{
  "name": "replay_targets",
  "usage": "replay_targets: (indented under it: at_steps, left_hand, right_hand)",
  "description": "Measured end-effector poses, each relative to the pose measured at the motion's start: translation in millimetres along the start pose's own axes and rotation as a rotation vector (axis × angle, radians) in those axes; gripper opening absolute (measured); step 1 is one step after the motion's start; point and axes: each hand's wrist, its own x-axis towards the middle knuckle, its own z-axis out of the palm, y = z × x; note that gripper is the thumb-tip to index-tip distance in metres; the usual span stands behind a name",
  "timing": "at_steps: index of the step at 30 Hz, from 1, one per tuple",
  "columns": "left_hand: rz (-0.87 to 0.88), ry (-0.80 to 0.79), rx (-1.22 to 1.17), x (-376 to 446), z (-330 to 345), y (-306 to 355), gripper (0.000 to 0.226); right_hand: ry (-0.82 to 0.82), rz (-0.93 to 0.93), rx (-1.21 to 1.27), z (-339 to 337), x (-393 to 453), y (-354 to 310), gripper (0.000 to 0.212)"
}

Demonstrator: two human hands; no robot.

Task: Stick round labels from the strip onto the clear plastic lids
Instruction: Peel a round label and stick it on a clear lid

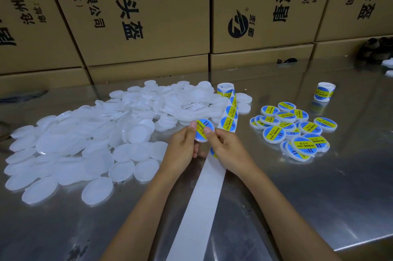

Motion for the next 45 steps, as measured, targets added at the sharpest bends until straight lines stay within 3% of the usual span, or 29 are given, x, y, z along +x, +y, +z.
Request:
replay_targets:
  at_steps: [4, 8, 16, 27, 29, 31, 33, 37, 42, 45]
  left_hand:
    - [-0.031, 0.034, -0.023, 1.6, 0.6, -1.0, 0.056]
    - [0.018, 0.047, -0.005, 2.0, 1.0, -4.8, 0.034]
    - [0.102, 0.055, 0.210, 0.4, -0.6, -10.0, 0.021]
    - [0.126, 0.076, 0.300, -3.1, 0.0, -7.9, 0.023]
    - [0.171, 0.164, 0.413, -3.6, -3.3, -6.6, 0.026]
    - [0.209, 0.321, 0.670, -1.8, -10.9, -7.1, 0.029]
    - [0.151, 0.432, 0.901, 1.8, -21.8, -9.9, 0.037]
    - [0.003, 0.459, 1.046, 6.8, -41.3, -15.3, 0.048]
    - [-0.178, 0.404, 1.118, 11.2, -49.7, -18.6, 0.055]
    - [-0.146, 0.424, 1.038, 11.9, -52.3, -19.1, 0.051]
  right_hand:
    - [0.129, 0.199, 0.141, -6.4, 6.8, 4.3, 0.051]
    - [0.346, 0.480, 0.661, -28.4, 14.0, 10.9, 0.038]
    - [0.560, 0.588, 1.168, -53.5, 19.3, 20.0, 0.030]
    - [0.498, 0.559, 1.279, -61.4, 18.9, 25.1, 0.014]
    - [0.440, 0.549, 1.278, -61.3, 18.8, 26.5, 0.019]
    - [0.358, 0.536, 1.255, -60.5, 18.8, 27.3, 0.028]
    - [0.293, 0.517, 1.200, -58.8, 18.6, 26.5, 0.032]
    - [0.225, 0.490, 1.065, -54.4, 17.5, 22.6, 0.032]
    - [0.160, 0.467, 0.929, -50.0, 15.2, 17.5, 0.029]
    - [0.143, 0.447, 0.854, -47.4, 14.5, 14.1, 0.024]
